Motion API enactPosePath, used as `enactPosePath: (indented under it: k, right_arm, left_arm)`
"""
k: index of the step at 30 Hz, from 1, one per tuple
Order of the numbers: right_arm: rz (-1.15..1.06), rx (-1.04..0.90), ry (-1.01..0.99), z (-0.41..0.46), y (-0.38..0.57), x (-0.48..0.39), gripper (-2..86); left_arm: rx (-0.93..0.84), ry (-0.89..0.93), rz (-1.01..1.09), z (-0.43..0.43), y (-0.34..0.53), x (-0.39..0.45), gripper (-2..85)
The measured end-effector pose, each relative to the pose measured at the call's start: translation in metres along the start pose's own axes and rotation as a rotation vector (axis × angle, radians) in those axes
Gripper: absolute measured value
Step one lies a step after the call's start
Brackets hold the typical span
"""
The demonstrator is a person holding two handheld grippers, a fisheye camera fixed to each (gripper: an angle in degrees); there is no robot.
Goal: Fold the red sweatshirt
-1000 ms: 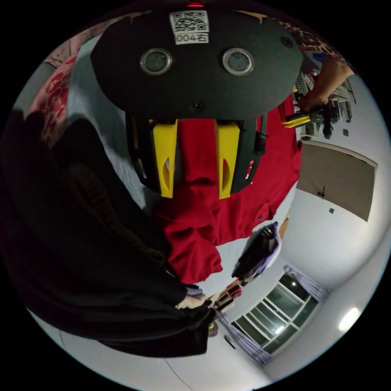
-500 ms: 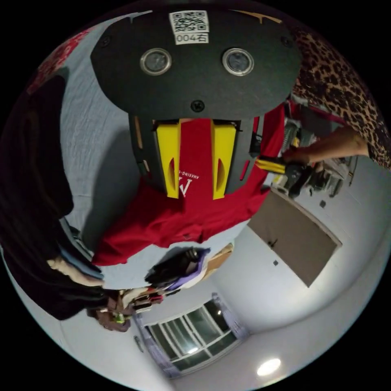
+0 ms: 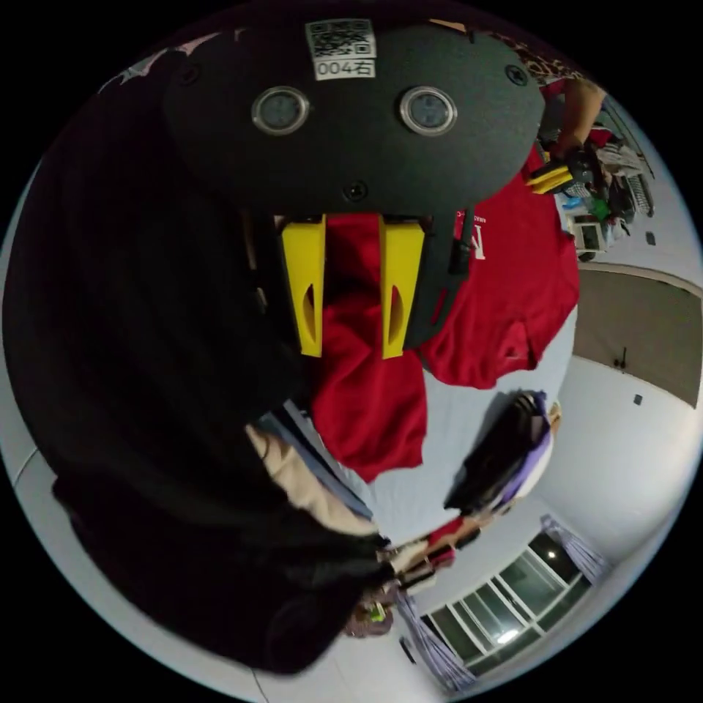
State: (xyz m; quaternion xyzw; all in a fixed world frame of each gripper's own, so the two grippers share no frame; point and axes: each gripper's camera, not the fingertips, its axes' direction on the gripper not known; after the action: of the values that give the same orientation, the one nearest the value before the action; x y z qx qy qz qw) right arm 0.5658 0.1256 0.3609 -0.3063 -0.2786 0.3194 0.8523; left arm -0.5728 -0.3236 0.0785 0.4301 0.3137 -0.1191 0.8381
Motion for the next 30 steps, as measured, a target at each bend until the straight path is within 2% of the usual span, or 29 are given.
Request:
enactPosePath:
  k: [3,5,7,10,12,16,19,22,24,30]
  right_arm:
    - [0.005,-0.043,0.009,0.011,0.000,-0.001,7.6]
    - [-0.024,0.071,-0.067,-0.016,0.009,-0.010,5.5]
    - [-0.126,0.160,-0.110,-0.051,0.025,-0.034,5.0]
    - [-0.408,0.228,-0.217,-0.099,0.077,-0.098,5.0]
    - [-0.630,0.151,-0.320,-0.099,0.130,-0.145,5.6]
    - [-0.586,-0.020,-0.545,-0.062,0.194,-0.152,11.1]
    - [-0.489,0.022,-0.509,-0.056,0.218,-0.131,16.2]
    - [-0.417,0.096,-0.466,-0.070,0.200,-0.111,16.7]
    - [-0.454,0.157,-0.362,-0.076,0.174,-0.117,16.6]
    - [-0.651,0.180,-0.112,-0.041,0.104,-0.173,19.2]
  left_arm:
    - [0.010,-0.001,-0.005,0.004,0.004,-0.001,4.2]
    - [0.017,0.000,-0.011,0.007,0.006,-0.002,4.2]
    - [0.023,-0.002,-0.008,0.009,0.009,-0.002,4.1]
    - [0.024,-0.001,-0.001,0.012,0.011,-0.004,4.2]
    - [0.022,0.001,-0.003,0.013,0.013,-0.005,4.1]
    - [0.030,0.002,-0.011,0.015,0.018,-0.006,4.0]
    - [0.040,-0.001,-0.009,0.016,0.022,-0.006,4.0]
    - [0.045,-0.003,0.001,0.016,0.025,-0.007,3.8]
    - [0.049,0.004,0.005,0.016,0.028,-0.009,3.8]
    - [0.054,0.015,0.011,0.014,0.033,-0.012,3.7]
